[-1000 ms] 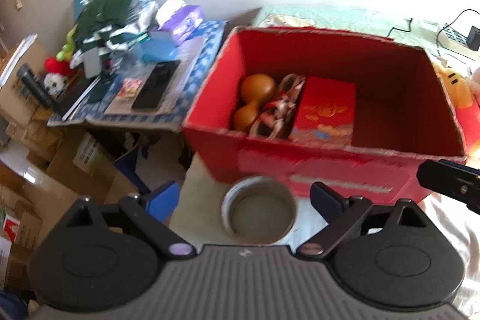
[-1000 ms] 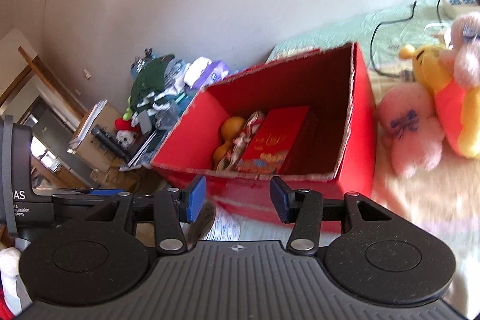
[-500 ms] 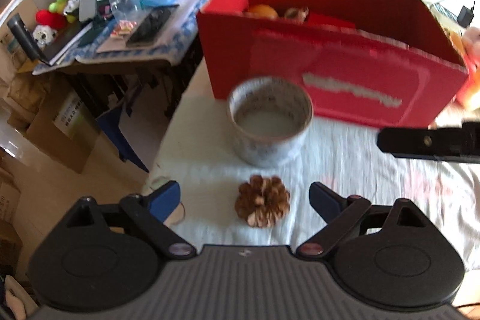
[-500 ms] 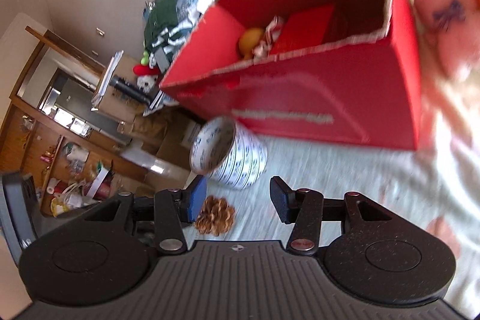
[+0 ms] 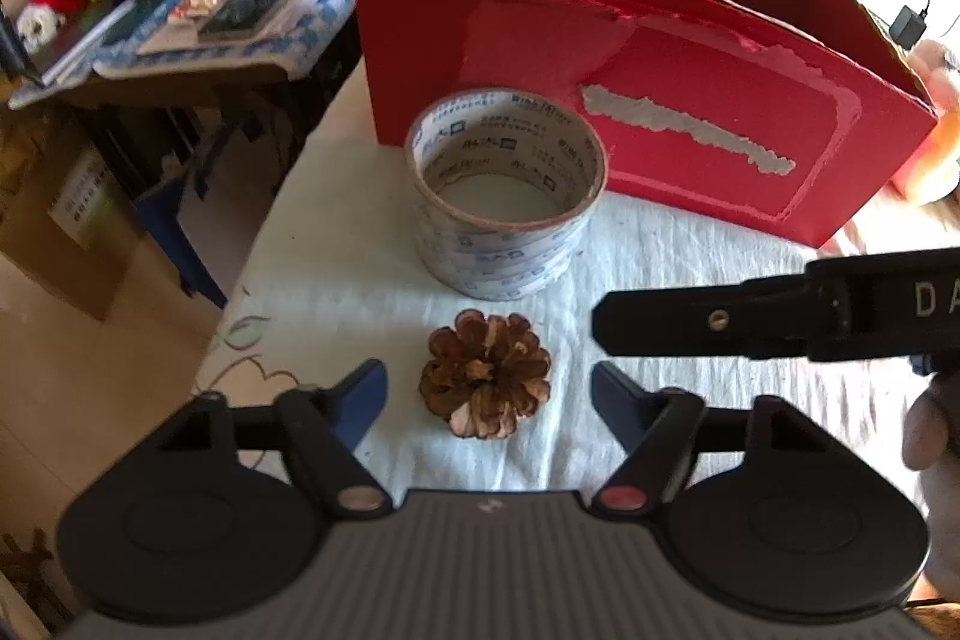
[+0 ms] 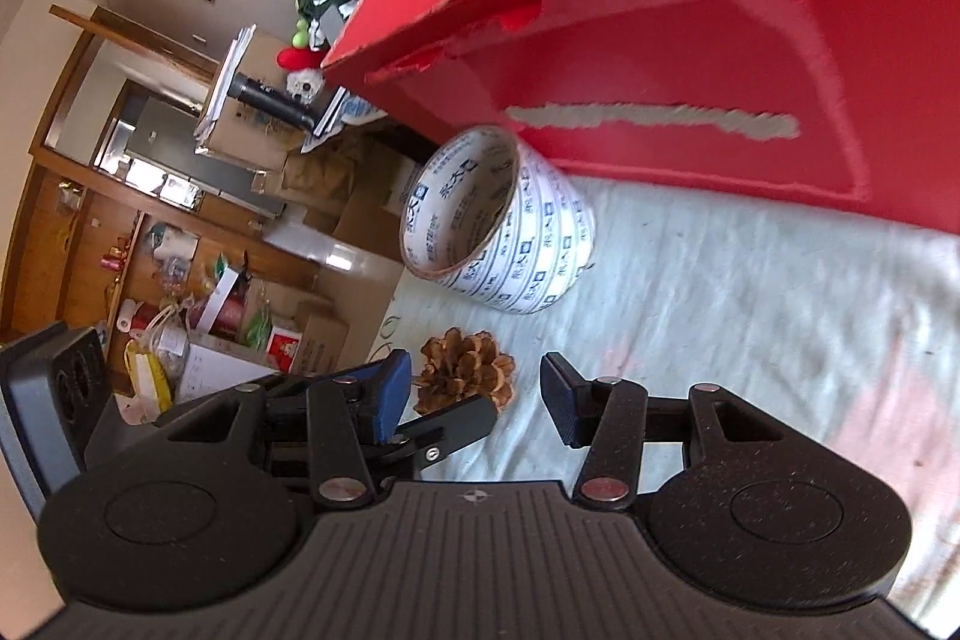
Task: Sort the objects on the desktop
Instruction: 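Withdraw the right gripper and move it toward the brown pine cone, then close the right gripper on the pine cone and lift it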
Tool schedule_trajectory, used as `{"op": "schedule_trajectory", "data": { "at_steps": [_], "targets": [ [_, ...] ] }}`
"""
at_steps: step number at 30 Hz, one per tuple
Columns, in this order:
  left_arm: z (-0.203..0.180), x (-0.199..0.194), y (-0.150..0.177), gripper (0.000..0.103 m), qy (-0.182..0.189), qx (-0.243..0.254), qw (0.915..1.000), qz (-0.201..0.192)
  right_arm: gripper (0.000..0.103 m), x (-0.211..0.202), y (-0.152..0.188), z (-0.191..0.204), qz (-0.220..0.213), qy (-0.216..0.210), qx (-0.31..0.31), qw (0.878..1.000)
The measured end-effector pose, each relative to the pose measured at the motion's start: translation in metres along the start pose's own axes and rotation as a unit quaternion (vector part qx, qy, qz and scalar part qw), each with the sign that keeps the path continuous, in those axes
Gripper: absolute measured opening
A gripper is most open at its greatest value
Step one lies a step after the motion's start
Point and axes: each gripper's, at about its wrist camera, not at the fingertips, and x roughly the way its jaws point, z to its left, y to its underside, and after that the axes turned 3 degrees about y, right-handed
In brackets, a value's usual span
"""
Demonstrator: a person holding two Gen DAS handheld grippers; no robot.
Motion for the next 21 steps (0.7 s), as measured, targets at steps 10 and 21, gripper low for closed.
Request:
{"op": "schedule_trajectory", "data": {
  "at_steps": [10,21],
  "targets": [
    [0.008,0.012,0.001,0.053,0.029,-0.007,0.9993,0.021,0.057,0.025,-0.003,-0.002,0.038,-0.012,0.015,0.999],
    [0.005,0.014,-0.004,0.053,0.041,0.016,0.9987,0.026,0.049,0.028,-0.001,-0.009,0.059,-0.017,0.021,0.998]
  ]
}}
